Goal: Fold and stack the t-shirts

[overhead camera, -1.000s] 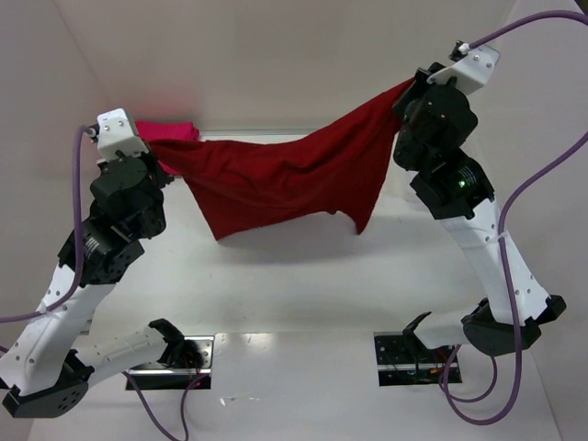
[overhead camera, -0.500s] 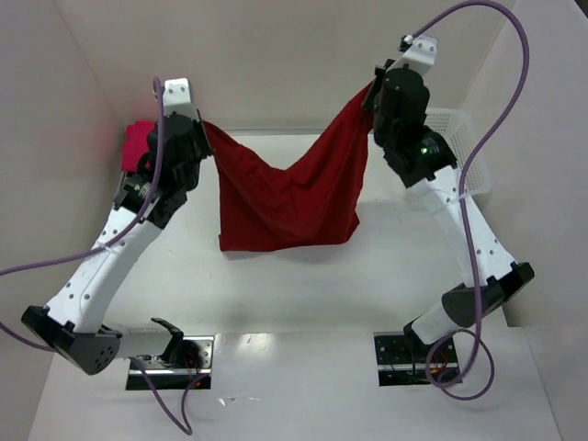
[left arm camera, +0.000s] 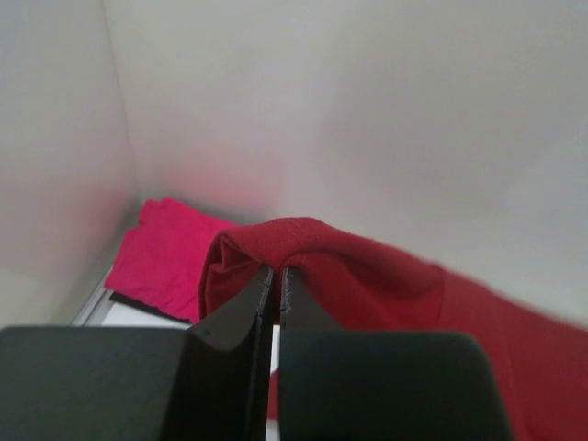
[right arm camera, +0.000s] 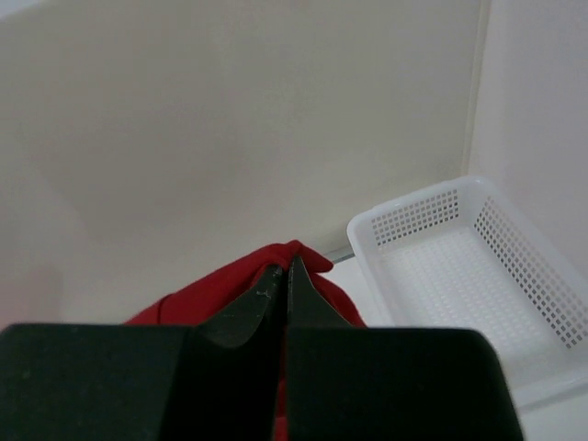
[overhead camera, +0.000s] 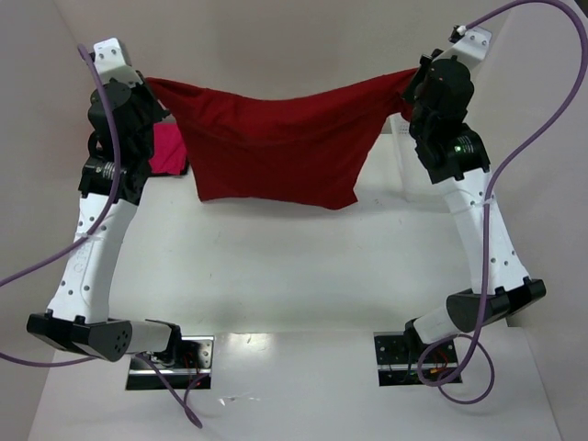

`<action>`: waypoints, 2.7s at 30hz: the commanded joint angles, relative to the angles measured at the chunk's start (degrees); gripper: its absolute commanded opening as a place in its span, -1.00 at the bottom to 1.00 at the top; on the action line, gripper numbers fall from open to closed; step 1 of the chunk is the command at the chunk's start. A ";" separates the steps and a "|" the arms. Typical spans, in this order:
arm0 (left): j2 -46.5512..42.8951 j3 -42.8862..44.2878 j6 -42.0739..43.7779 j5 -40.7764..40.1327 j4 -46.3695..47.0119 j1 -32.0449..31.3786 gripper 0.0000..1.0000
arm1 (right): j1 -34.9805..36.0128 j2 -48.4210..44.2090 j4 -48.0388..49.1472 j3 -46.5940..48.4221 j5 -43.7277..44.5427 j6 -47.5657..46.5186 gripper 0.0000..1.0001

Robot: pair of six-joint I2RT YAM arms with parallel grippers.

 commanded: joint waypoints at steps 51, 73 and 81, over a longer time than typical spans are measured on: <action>55.54 51.60 -1.10 34.80 -7.23 -11.72 -1.00 | 15.66 -27.06 -33.13 -46.84 -52.68 7.52 -1.00; 45.12 40.14 1.62 23.76 -23.66 -9.98 1.00 | 15.66 -21.00 -6.17 -38.41 -24.67 8.75 1.00; 18.94 -10.81 -1.88 24.03 -9.09 -0.34 1.00 | 10.31 -6.94 2.72 -33.15 -22.25 9.10 1.00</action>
